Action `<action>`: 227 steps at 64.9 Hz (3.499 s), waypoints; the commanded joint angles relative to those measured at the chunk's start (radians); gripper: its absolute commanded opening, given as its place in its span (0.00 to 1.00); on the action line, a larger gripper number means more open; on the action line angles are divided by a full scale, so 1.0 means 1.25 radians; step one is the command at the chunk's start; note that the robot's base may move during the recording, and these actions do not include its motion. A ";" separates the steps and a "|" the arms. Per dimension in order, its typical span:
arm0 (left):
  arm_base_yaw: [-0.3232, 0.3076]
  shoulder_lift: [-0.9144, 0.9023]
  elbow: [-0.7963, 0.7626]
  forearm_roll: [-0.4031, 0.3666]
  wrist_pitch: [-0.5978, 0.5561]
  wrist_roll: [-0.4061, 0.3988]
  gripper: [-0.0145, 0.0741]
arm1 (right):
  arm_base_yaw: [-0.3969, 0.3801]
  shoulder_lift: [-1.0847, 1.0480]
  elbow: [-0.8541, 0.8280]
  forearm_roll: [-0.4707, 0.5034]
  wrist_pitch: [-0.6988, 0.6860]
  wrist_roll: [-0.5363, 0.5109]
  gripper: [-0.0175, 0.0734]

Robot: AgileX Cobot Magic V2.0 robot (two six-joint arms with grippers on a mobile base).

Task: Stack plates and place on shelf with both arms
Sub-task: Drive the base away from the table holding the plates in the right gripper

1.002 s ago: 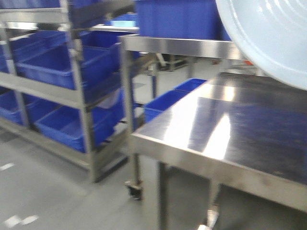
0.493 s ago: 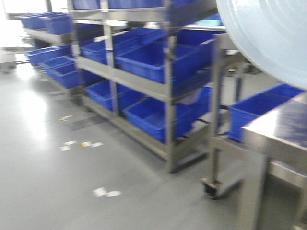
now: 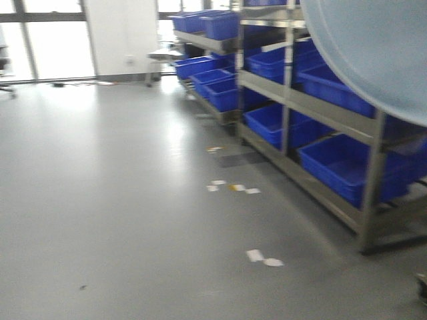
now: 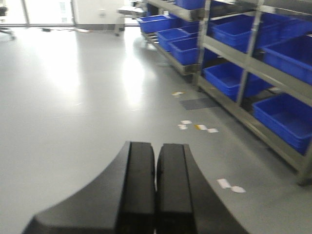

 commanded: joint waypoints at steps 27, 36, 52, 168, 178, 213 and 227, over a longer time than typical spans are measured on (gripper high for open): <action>0.001 0.007 -0.024 -0.012 -0.063 -0.003 0.26 | 0.000 0.005 -0.027 -0.003 -0.081 0.004 0.25; 0.001 0.007 -0.024 -0.012 -0.063 -0.003 0.26 | 0.000 0.005 -0.027 -0.003 -0.081 0.004 0.25; 0.001 0.007 -0.024 -0.012 -0.063 -0.003 0.26 | 0.000 0.005 -0.027 -0.003 -0.081 0.004 0.25; 0.001 0.007 -0.024 -0.012 -0.063 -0.003 0.26 | 0.000 0.005 -0.027 -0.003 -0.081 0.004 0.25; 0.001 0.007 -0.024 -0.012 -0.063 -0.003 0.26 | 0.000 0.005 -0.027 -0.003 -0.081 0.004 0.25; 0.000 0.007 -0.024 -0.012 -0.063 -0.003 0.26 | 0.000 0.005 -0.027 -0.003 -0.081 0.004 0.25; 0.000 0.007 -0.024 -0.012 -0.063 -0.003 0.26 | 0.000 0.005 -0.027 -0.003 -0.081 0.004 0.25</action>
